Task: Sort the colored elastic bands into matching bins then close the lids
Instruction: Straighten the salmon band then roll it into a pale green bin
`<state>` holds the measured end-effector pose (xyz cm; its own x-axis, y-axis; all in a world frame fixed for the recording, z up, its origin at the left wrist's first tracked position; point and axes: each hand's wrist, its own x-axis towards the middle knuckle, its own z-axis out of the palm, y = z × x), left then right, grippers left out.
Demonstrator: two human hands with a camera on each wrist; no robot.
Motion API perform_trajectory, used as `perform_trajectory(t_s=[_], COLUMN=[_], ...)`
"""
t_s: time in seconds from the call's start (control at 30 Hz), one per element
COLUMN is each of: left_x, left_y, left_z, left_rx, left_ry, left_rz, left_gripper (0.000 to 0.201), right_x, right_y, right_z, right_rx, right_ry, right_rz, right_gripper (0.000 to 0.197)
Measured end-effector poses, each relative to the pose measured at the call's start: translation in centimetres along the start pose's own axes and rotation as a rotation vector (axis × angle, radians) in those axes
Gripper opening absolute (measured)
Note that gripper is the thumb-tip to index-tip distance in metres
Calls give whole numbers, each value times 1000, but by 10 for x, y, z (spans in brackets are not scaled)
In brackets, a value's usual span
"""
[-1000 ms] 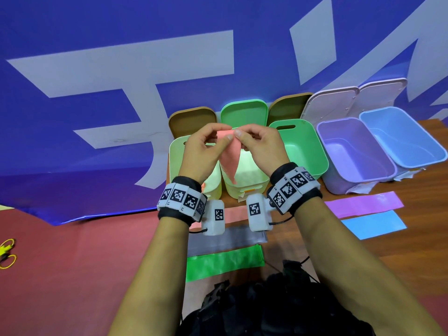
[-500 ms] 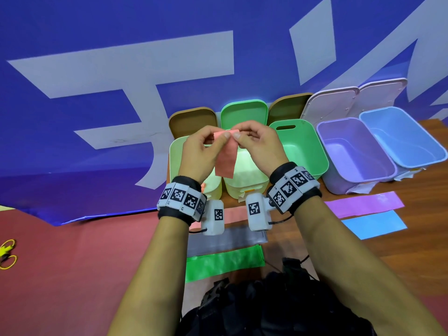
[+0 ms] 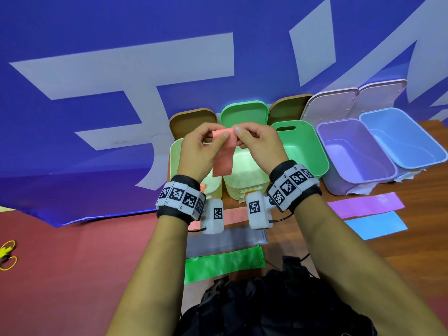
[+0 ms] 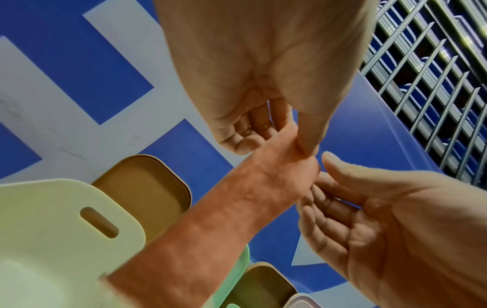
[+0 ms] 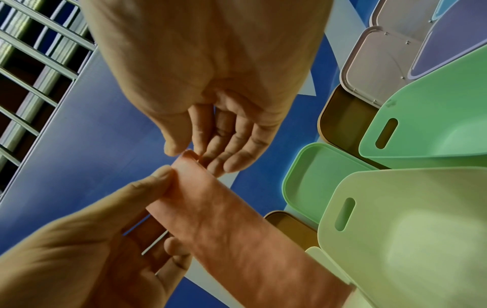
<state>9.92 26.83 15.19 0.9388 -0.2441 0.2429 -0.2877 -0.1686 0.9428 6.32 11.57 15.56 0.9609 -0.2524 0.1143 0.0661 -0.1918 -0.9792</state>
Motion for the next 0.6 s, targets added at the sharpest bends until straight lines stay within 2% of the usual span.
perform_trajectory(t_s=[0.1, 0.33, 0.43, 0.6], left_x=[1, 0, 1, 1], left_y=[0, -2, -5, -7], left_z=[0, -1, -2, -3], left_rx=[-14, -25, -28, 1], left_ry=[23, 28, -3, -33], left_rz=[-15, -21, -6, -2], left_gripper=[5, 7, 21, 18], right_x=[0, 1, 2, 4], right_y=[-1, 0, 4, 10], right_z=[1, 3, 4, 4], right_rx=[59, -15, -53, -116], right_ry=[-23, -25, -7, 1], right_rz=[7, -29, -18, -12], right_gripper=[19, 23, 17, 11])
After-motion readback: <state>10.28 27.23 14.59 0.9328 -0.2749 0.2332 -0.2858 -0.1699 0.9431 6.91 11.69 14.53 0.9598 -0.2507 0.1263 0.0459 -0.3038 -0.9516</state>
